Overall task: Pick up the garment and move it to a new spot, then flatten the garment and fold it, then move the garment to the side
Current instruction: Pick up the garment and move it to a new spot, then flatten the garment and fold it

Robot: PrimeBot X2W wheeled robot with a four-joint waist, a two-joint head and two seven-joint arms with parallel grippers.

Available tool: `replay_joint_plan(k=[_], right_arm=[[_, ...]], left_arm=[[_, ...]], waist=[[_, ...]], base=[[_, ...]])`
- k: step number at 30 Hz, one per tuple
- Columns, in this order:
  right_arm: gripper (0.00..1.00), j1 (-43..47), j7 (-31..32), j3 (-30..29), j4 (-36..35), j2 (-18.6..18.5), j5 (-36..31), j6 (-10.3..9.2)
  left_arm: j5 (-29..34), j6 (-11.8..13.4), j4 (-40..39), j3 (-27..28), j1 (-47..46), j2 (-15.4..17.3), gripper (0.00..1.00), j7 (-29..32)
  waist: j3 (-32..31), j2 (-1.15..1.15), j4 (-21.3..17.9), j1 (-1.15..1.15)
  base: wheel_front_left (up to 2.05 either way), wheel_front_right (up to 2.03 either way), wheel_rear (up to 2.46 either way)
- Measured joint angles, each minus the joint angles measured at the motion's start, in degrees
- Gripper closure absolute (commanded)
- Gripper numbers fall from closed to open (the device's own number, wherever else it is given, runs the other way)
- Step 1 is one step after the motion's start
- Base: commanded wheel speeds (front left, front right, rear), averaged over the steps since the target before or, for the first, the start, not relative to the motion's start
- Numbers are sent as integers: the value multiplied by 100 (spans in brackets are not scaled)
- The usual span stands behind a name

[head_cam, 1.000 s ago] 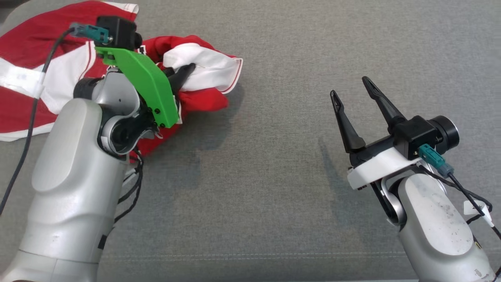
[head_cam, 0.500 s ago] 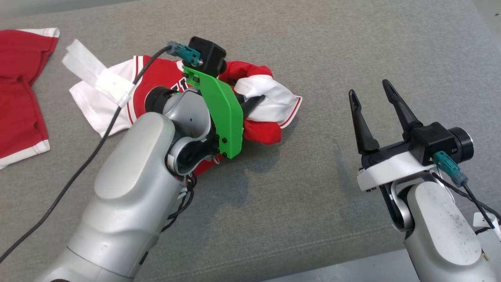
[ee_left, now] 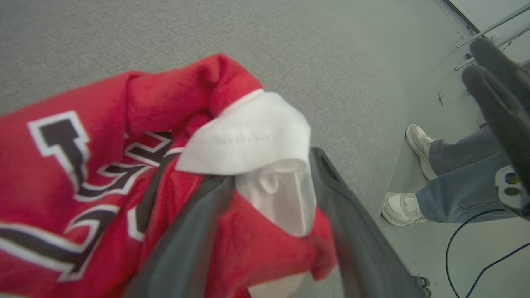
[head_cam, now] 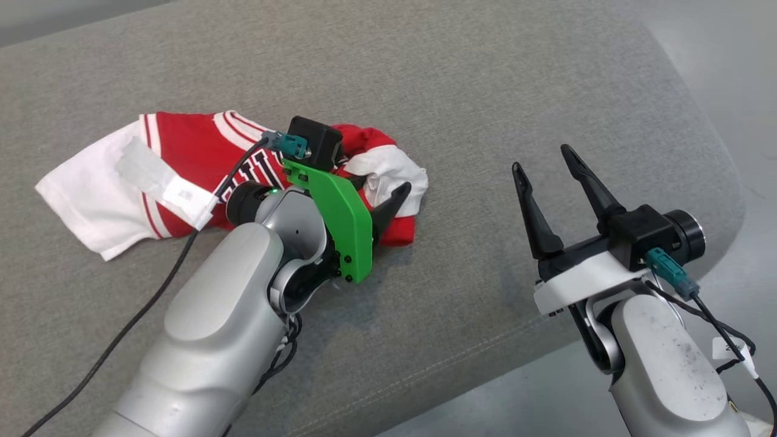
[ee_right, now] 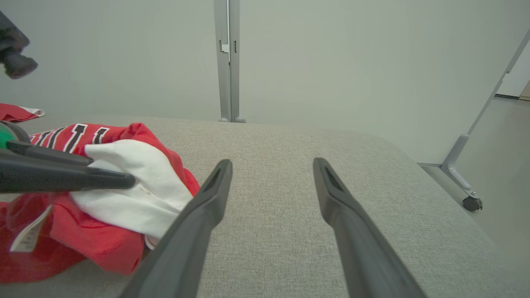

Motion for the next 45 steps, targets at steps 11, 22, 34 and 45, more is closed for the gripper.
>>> replay_joint_plan(k=[11, 22, 34, 45], right_arm=[[0, 14, 0, -104, 166, -154, -11, 98], [0, 404, 0, -152, 450, -413, -19, 224], [0, 860, 0, -143, 842, -609, 62, 357], [43, 957, 1, -192, 1456, -648, 175, 406]], left_arm=[[-544, -9, -46, -669, 269, 21, 0, -401], [-649, -35, -343, -1125, 581, 30, 0, -936], [-112, 393, -93, -1035, 1426, 120, 0, -1876], [-183, 525, -35, -998, 1998, 131, 0, -2230]], waist=[[-194, 0, -318, 0], [-563, 0, 233, 0], [-1050, 0, 1201, 0], [-1253, 0, 2104, 0]], base=[[0, 0, 0], [0, 0, 0], [0, 0, 0], [0, 0, 0]])
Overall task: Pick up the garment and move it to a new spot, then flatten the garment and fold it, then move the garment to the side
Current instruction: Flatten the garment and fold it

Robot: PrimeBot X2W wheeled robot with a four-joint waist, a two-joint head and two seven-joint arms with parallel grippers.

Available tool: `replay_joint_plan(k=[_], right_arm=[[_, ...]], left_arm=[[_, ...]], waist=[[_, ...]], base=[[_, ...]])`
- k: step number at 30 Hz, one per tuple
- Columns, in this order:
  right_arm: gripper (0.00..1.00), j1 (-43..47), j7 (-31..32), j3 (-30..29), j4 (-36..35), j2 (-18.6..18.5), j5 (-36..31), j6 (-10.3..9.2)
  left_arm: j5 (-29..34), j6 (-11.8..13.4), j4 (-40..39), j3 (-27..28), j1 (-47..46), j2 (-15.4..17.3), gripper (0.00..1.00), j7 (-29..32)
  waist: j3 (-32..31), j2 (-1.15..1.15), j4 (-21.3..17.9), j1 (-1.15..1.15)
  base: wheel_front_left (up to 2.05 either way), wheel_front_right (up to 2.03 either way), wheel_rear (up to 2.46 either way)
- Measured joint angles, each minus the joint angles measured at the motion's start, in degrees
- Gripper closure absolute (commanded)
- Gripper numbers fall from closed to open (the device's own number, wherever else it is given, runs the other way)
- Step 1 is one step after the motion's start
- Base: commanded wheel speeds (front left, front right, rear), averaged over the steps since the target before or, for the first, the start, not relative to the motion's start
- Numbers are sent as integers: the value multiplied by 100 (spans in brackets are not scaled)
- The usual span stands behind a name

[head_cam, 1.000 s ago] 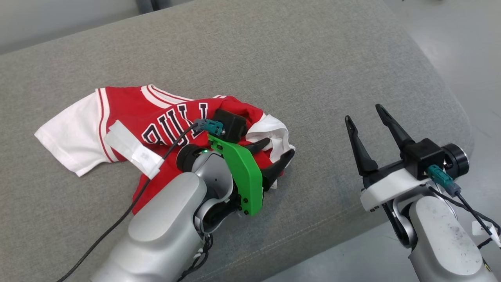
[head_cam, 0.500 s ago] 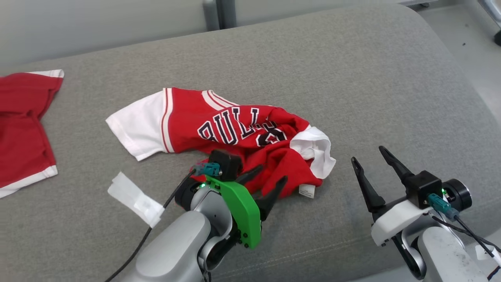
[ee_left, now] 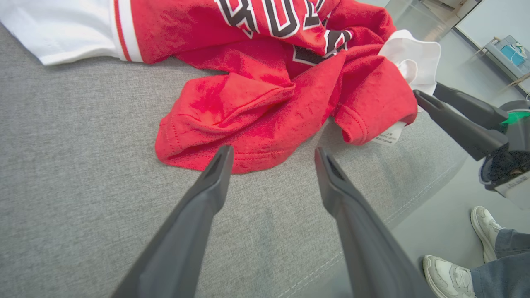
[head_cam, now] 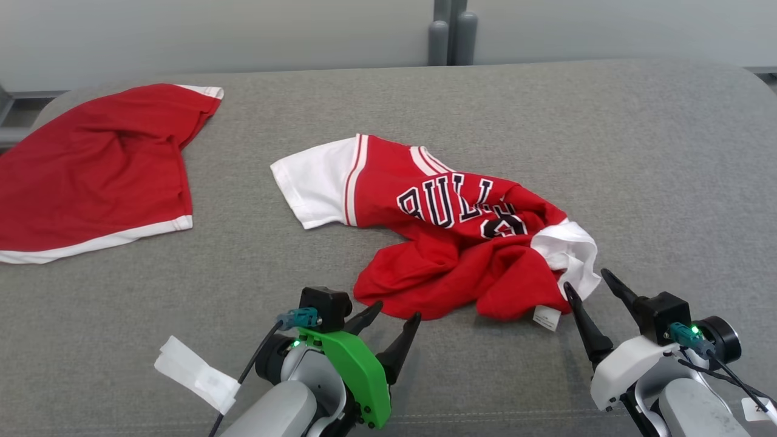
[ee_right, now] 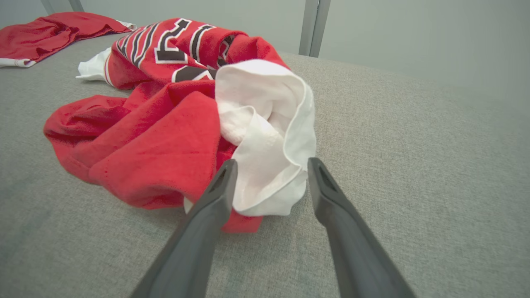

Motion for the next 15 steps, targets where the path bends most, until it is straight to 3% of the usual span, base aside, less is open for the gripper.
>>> replay_joint_plan(k=[1, 2, 3, 4, 6, 7, 10, 15], right_arm=[[51, -1, 0, -7, 74, 2, 34, 1], [42, -5, 0, -8, 134, -2, 36, 1], [22, -13, 0, -13, 188, -7, 36, 1], [10, -25, 0, -25, 236, -8, 36, 1], [10, -67, 0, -43, 352, -15, 40, 1], [58, -91, 0, -45, 417, -22, 45, 2], [100, -175, 0, -69, 597, -32, 88, 44], [100, -369, 0, -97, 742, -101, 144, 51]], left_arm=[[-10, 0, 2, 8, 20, 0, 0, -44], [-34, 0, 0, 16, 28, 0, 0, -67], [-40, 0, 0, 33, 36, -1, 0, -97], [-40, 0, 0, 51, 41, -1, 0, -118], [-42, 0, -3, 96, 42, -1, 0, -172], [-51, 1, -5, 121, 43, -1, 0, -177], [-92, 22, -8, 172, 57, 0, 0, -274], [-137, 21, -12, 167, 80, -4, 0, -322]], waist=[[-6, 0, 73, 0], [-11, 0, 141, 0], [-15, 0, 205, 0], [-19, 0, 264, 0], [-23, 0, 364, 0], [-24, 0, 405, 0], [-28, 0, 476, 0], [-34, 0, 477, 0]], base=[[0, 0, 0], [0, 0, 0], [0, 0, 0], [0, 0, 0], [0, 0, 0], [0, 0, 0], [0, 0, 0], [0, 0, 0]])
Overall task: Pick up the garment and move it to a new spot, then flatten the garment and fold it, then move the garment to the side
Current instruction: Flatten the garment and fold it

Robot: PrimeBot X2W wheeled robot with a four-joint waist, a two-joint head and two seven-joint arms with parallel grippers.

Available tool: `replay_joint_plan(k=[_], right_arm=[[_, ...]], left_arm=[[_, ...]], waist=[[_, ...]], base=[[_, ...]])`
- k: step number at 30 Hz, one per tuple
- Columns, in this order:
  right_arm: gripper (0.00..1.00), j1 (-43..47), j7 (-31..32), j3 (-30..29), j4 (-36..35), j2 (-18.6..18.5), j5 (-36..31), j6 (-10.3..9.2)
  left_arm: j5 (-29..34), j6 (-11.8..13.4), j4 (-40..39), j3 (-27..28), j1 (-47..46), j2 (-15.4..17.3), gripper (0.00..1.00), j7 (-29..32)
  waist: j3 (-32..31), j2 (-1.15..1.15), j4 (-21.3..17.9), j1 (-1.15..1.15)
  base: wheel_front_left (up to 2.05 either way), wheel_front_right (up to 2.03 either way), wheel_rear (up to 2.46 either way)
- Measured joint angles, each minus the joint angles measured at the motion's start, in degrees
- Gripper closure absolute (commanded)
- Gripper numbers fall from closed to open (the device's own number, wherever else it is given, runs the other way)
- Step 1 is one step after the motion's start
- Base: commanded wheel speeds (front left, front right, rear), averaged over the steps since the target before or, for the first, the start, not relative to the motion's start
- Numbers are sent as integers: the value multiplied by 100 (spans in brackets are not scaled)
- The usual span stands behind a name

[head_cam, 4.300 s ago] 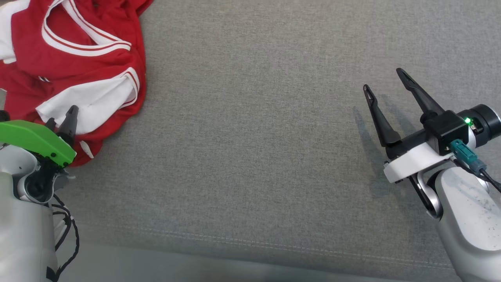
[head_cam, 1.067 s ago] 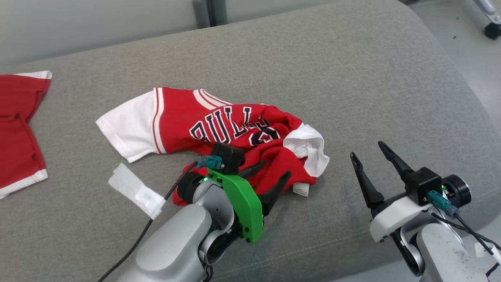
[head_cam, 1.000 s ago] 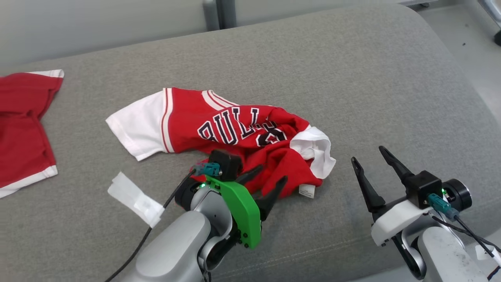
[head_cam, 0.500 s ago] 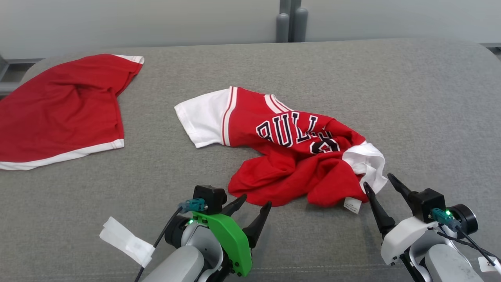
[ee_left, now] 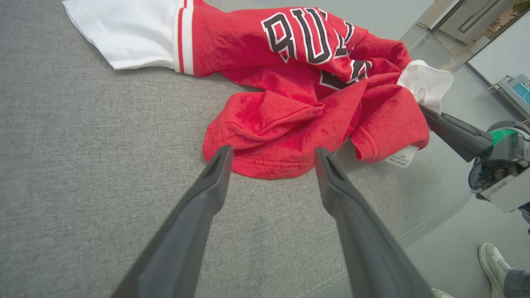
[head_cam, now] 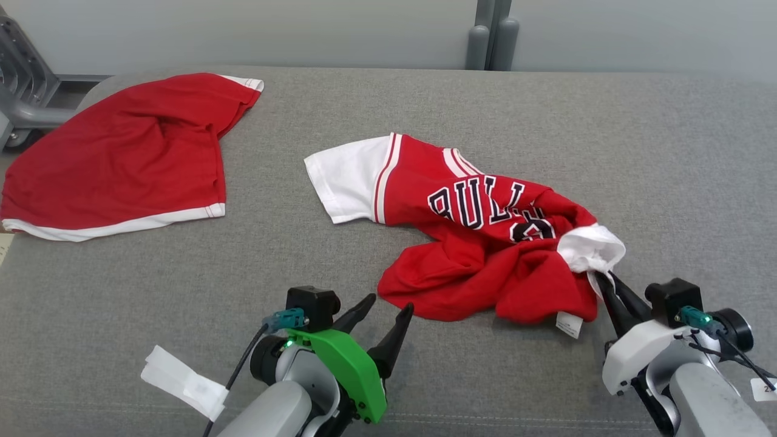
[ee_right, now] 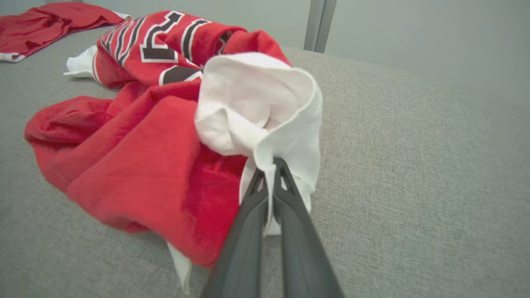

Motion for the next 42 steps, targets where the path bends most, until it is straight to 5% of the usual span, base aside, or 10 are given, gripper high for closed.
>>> replay_joint_plan(k=[12, 20, 26, 42], right_arm=[[100, -900, 360, 153, -490, 62, 1051, 109], [100, -1539, 1385, 1939, -1356, 37, 2239, 108], [100, -1944, 1990, 2609, -1878, 73, 3041, 108], [100, -2505, 2775, 2046, -1413, 318, 4277, 107]], left_arm=[[-182, -110, -15, -121, 67, -24, 0, -22], [-332, -226, -77, -211, 58, -47, 0, -74], [-421, -250, -74, -238, 49, -49, 0, -75], [-712, -249, -63, -292, 4, -52, 0, -231]], waist=[[10, 0, -126, 0], [-20, 0, -117, 0], [-9, 0, 0, 0], [38, 0, 526, 0]], base=[[0, 0, 0], [0, 0, 0], [0, 0, 0], [0, 0, 0]])
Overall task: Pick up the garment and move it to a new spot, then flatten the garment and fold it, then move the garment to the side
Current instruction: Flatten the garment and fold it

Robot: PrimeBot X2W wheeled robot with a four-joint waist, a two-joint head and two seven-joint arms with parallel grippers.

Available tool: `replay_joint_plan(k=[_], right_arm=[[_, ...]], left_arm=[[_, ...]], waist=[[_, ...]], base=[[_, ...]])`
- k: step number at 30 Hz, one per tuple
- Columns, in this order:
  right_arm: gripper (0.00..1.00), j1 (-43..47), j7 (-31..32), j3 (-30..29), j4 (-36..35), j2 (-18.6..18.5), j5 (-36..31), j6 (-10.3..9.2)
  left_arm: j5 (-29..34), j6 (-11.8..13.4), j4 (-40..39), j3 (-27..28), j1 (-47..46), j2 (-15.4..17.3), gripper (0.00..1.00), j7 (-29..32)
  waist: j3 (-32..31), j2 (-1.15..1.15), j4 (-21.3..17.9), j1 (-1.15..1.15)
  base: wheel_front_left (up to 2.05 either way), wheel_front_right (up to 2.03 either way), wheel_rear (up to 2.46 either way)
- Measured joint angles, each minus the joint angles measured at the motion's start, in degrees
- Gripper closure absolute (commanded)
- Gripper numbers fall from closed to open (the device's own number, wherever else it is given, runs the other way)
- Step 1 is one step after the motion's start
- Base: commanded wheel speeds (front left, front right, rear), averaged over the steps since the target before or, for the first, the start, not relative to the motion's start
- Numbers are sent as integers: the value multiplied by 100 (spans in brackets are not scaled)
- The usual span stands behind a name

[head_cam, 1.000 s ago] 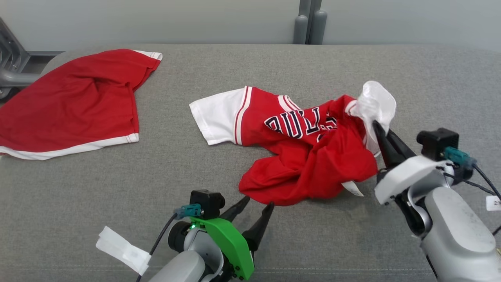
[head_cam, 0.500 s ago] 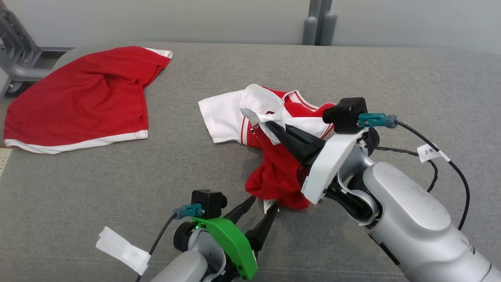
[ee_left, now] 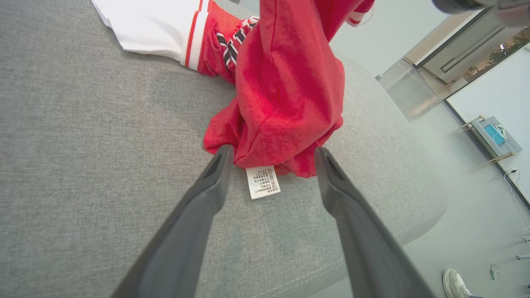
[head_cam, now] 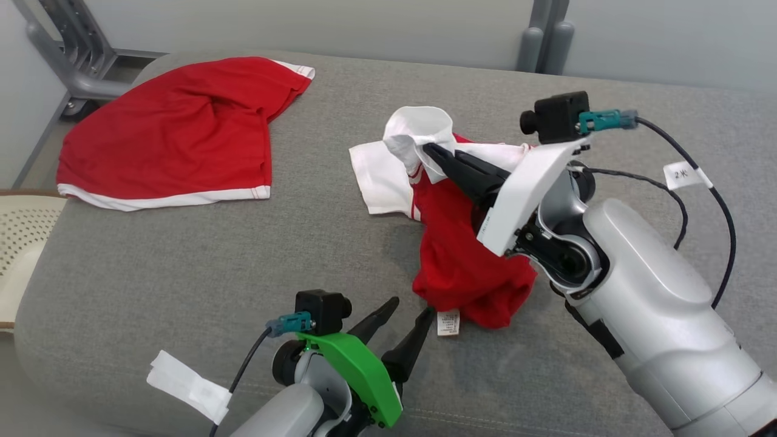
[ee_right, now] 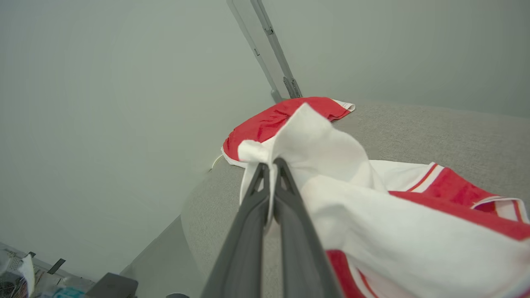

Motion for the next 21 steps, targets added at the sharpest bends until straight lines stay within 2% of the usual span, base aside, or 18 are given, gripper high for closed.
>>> replay_joint_plan(k=[7, 15, 21], right_arm=[[100, -612, 439, 56, 125, 280, 344, 1], [100, -1383, 186, -588, 383, 400, 534, -68], [100, -1511, -2, -799, 967, 264, 481, -125]], left_arm=[[-198, 0, -24, -204, -88, -1, 0, -78], [-197, 55, 102, -315, -86, 0, 0, -202], [-78, 342, 403, -116, -77, 47, 0, -480]], waist=[[-74, 0, 370, 0], [-217, 0, 865, 0], [-428, 0, 1097, 0]], base=[[0, 0, 0], [0, 0, 0], [0, 0, 0]])
